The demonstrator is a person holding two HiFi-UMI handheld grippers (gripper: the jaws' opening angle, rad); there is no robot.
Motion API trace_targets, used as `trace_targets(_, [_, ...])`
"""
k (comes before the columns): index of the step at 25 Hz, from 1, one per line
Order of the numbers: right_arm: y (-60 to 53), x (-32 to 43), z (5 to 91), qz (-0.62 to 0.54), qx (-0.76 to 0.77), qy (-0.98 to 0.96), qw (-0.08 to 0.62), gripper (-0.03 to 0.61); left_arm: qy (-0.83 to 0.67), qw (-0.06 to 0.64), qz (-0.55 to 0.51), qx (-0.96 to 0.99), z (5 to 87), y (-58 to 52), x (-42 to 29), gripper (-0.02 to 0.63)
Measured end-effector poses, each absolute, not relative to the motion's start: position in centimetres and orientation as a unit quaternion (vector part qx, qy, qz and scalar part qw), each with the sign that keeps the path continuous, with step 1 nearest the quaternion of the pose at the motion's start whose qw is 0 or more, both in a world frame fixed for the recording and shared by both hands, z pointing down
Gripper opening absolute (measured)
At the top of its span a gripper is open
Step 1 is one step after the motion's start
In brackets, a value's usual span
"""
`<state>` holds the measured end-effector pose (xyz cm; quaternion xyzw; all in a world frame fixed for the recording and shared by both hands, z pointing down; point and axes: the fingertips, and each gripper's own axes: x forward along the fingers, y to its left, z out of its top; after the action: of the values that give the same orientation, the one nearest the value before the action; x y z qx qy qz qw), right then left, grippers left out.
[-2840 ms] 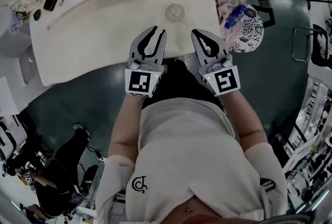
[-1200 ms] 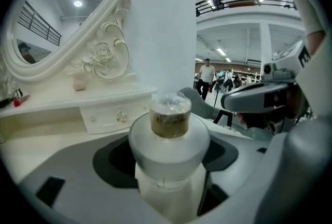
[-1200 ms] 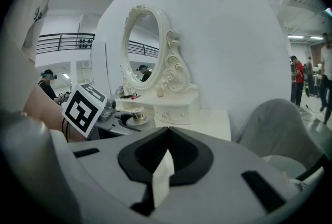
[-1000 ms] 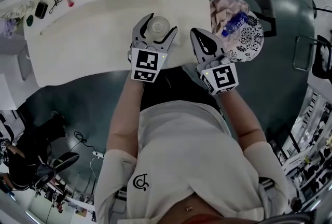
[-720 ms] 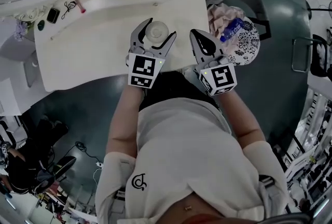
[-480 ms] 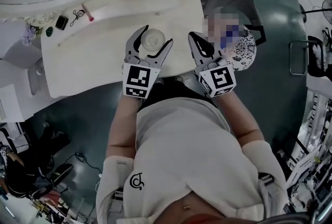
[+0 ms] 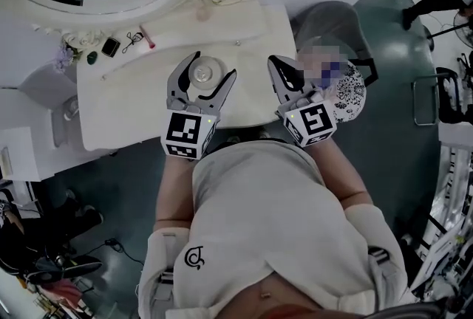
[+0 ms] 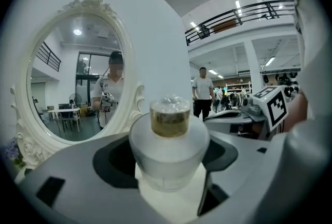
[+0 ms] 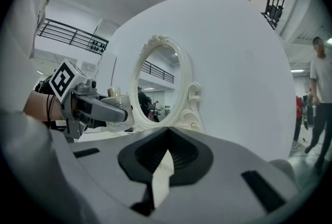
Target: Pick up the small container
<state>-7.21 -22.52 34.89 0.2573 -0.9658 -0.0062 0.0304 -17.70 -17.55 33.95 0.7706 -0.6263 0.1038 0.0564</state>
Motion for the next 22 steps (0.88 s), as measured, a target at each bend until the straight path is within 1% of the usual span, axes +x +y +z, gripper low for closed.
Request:
trace_targets(6, [-22.3,-8.8,33.4,-0.033,0.240,-0.970,0.025,0.006,-0.642,0.029,0.100,0.760,32.2,-17.3,-19.6,0.350])
trace_targets(22, [-22.0,-10.0,33.6,-0.034,0.239,-0.970,0.026,0.005,-0.644,0.015,0.093,0.759,31.6,-16.8,-20.5,0.350])
